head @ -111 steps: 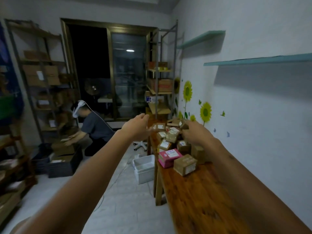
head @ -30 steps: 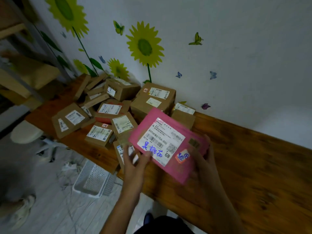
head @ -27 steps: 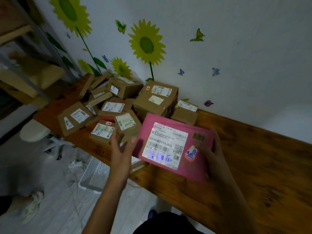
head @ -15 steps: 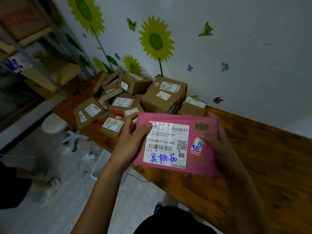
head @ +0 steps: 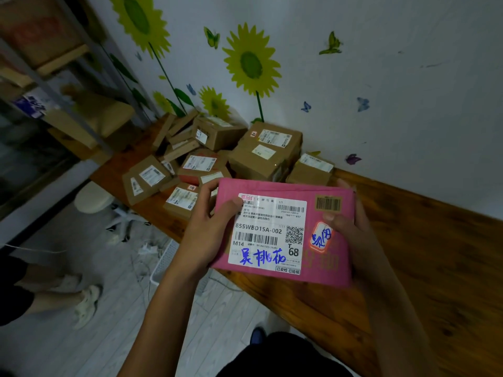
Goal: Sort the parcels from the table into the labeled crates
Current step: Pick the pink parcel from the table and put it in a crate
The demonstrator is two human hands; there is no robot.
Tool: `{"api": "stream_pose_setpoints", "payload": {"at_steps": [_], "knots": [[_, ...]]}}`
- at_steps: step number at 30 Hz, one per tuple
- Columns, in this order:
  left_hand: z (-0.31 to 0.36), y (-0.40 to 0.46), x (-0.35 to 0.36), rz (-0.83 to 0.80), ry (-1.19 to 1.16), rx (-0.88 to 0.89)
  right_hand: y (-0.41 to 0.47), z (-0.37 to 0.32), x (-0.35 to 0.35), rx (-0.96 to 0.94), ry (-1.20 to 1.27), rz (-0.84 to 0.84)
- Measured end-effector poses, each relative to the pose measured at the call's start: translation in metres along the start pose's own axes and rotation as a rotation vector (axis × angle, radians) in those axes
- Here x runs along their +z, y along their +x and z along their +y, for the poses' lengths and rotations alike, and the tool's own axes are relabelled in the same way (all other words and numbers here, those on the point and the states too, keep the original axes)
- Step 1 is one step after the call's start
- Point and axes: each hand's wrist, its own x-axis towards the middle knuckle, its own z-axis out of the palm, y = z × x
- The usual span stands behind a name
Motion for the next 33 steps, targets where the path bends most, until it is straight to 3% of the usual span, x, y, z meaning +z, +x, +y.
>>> {"api": "stream_pose_setpoints", "payload": {"at_steps": [33], "knots": [[-0.004, -0.001, 0.015, -0.018, 0.026, -0.018, -0.003, -0.001, -0.012, -0.010, 0.056, 0.024]]}}
